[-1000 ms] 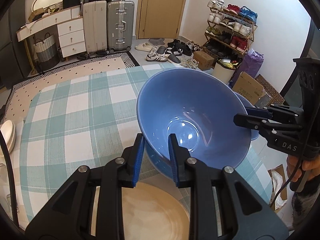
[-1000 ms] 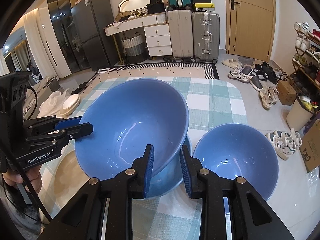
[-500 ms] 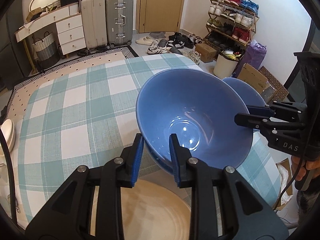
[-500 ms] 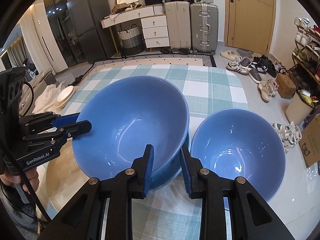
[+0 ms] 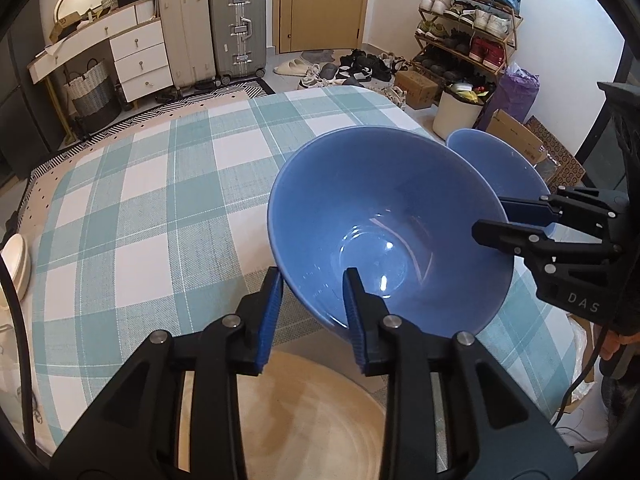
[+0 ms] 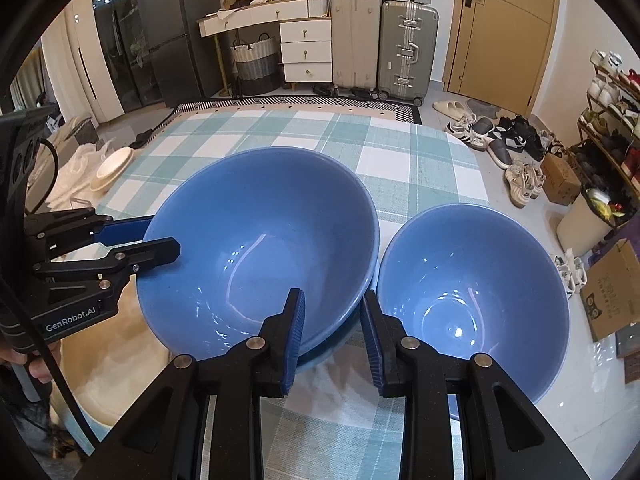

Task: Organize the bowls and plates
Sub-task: 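Lower the blue bowls onto the cloth and open both tools, then move the left tool to one blue bowl's rim while the right tool moves to the other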

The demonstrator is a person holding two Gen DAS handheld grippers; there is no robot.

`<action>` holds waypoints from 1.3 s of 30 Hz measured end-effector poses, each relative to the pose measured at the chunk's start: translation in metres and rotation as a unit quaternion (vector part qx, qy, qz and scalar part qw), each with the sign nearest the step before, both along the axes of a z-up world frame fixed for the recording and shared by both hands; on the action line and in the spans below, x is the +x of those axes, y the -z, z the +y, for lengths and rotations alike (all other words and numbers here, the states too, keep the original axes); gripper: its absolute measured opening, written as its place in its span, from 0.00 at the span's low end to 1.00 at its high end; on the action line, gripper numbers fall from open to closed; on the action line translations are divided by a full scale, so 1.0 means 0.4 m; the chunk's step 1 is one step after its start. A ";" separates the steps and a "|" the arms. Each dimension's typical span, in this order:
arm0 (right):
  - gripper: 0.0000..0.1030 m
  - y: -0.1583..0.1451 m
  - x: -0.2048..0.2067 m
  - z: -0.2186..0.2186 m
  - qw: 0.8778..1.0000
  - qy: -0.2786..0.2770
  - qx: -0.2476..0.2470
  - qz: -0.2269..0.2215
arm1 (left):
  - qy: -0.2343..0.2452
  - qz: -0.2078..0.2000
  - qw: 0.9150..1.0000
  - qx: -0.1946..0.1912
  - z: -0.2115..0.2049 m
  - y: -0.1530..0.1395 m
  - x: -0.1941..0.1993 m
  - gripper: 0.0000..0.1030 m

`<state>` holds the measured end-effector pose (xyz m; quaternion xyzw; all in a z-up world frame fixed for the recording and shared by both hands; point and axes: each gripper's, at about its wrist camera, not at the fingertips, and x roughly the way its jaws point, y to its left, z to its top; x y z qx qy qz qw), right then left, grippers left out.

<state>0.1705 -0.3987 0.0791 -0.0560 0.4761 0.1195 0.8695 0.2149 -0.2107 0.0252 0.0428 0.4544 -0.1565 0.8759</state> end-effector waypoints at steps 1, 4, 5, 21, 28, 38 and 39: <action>0.30 0.004 0.001 0.001 1.000 0.000 0.000 0.001 | 0.000 0.001 1.000 0.001 0.001 0.005 0.002 0.27; 0.33 0.015 0.001 0.003 1.000 -0.002 -0.002 0.005 | 0.002 0.006 1.000 -0.001 0.002 0.018 0.010 0.27; 0.34 0.016 0.000 0.004 1.000 -0.003 -0.002 0.004 | 0.002 0.007 1.000 -0.003 0.003 0.022 0.015 0.27; 0.51 0.032 -0.012 0.023 0.999 -0.017 -0.028 -0.003 | -0.010 0.009 1.000 -0.014 0.032 0.031 0.011 0.54; 0.71 0.000 -0.027 0.018 0.999 -0.020 -0.015 -0.028 | -0.013 0.001 0.999 -0.029 0.047 0.008 0.003 0.70; 0.96 -0.027 -0.032 -0.002 0.999 -0.002 -0.007 -0.047 | -0.011 -0.010 0.999 -0.038 0.036 -0.034 -0.019 0.85; 0.97 -0.032 -0.032 -0.008 0.999 0.002 -0.004 -0.049 | -0.011 -0.011 0.999 -0.038 0.032 -0.038 -0.021 0.94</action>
